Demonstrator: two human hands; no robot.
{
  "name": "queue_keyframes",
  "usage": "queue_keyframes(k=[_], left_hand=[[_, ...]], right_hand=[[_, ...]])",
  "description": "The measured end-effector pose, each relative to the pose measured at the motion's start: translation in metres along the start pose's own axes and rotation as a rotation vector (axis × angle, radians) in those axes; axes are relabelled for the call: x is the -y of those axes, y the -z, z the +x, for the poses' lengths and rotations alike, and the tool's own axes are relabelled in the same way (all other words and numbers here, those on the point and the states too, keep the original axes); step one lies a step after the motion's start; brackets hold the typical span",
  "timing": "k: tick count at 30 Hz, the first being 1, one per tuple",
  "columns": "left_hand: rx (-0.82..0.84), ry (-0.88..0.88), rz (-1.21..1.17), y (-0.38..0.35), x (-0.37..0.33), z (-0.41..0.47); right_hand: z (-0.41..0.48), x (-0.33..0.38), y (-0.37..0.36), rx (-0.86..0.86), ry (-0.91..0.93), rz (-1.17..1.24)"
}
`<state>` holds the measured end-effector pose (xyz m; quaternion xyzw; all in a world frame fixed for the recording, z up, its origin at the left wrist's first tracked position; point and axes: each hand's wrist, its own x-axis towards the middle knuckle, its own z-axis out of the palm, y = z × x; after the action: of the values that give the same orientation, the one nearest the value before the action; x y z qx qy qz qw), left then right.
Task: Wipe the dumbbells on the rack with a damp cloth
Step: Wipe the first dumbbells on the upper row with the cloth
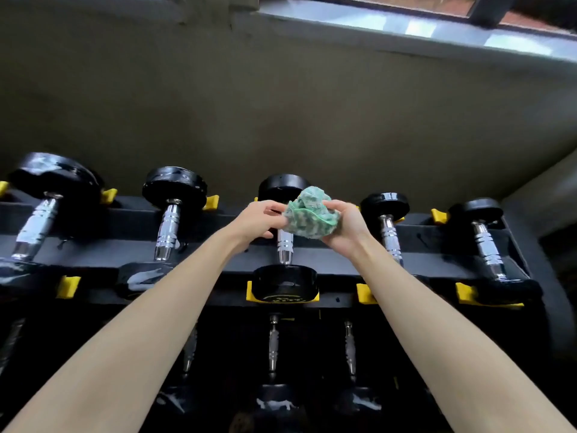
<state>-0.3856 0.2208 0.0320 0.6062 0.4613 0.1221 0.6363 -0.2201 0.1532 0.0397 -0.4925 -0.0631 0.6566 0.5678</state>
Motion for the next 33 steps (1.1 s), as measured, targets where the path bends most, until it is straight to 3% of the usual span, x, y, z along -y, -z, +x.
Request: queue_keyframes(k=[5, 7, 11, 14, 16, 22, 26, 33], left_hand=[[-0.168, -0.005, 0.012, 0.012, 0.006, 0.028], [-0.245, -0.057, -0.048, 0.014, 0.007, 0.04], [-0.413, -0.145, 0.104, 0.016, 0.013, 0.059], [-0.522, -0.108, 0.27, 0.016, 0.029, 0.067], [-0.556, -0.073, 0.315, 0.013, 0.037, 0.071], [-0.453, -0.052, 0.518, -0.004, 0.042, 0.075], [-0.361, -0.042, 0.517, -0.002, 0.048, 0.068], [-0.17, 0.018, 0.566, -0.003, 0.048, 0.043]], right_hand=[[0.042, 0.007, 0.008, 0.095, 0.092, -0.286], [0.054, 0.006, 0.017, 0.035, 0.177, -0.406], [0.07, -0.008, 0.023, -0.153, 0.399, -0.632], [0.08, -0.03, 0.026, -0.265, 0.51, -0.812], [0.084, -0.042, 0.027, -0.311, 0.499, -0.779], [0.084, -0.045, 0.031, -0.252, 0.333, -0.771], [0.079, -0.048, 0.04, -0.192, 0.181, -0.776], [0.047, -0.058, 0.046, -0.125, 0.068, -0.776]])
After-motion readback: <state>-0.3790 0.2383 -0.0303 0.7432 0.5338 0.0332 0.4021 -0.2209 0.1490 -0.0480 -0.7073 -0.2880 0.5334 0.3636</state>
